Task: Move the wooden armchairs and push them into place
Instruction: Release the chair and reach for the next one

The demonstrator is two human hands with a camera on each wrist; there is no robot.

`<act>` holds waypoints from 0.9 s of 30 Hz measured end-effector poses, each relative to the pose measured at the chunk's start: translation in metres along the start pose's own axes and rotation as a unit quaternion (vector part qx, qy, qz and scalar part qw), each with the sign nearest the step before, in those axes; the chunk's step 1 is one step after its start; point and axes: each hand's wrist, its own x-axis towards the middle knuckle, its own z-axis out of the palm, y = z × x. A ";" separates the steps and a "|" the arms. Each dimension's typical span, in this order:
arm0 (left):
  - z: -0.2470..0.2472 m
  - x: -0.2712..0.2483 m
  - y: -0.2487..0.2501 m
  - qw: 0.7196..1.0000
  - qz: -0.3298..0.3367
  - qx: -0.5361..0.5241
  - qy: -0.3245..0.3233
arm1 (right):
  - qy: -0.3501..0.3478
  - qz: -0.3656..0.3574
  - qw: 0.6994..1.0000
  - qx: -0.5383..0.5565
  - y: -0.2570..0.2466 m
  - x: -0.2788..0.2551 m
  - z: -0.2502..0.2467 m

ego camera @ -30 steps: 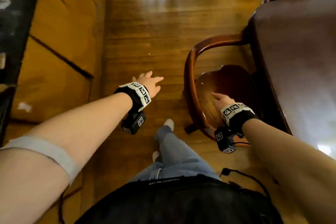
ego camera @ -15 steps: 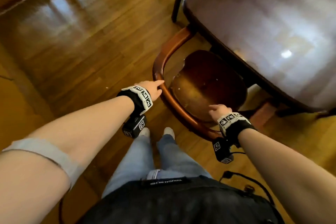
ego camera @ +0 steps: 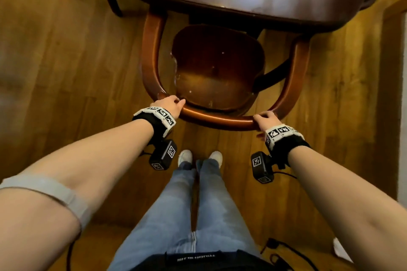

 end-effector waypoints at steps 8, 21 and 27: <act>0.018 0.002 -0.011 0.981 -0.056 -0.174 0.060 | 0.058 0.011 0.994 0.096 0.014 -0.015 0.019; 0.098 -0.084 -0.062 0.972 -0.091 -0.199 0.085 | 0.041 0.015 0.994 0.101 0.113 -0.084 0.055; 0.147 -0.130 -0.098 0.973 -0.100 -0.198 0.065 | 0.014 0.015 0.996 0.084 0.174 -0.121 0.077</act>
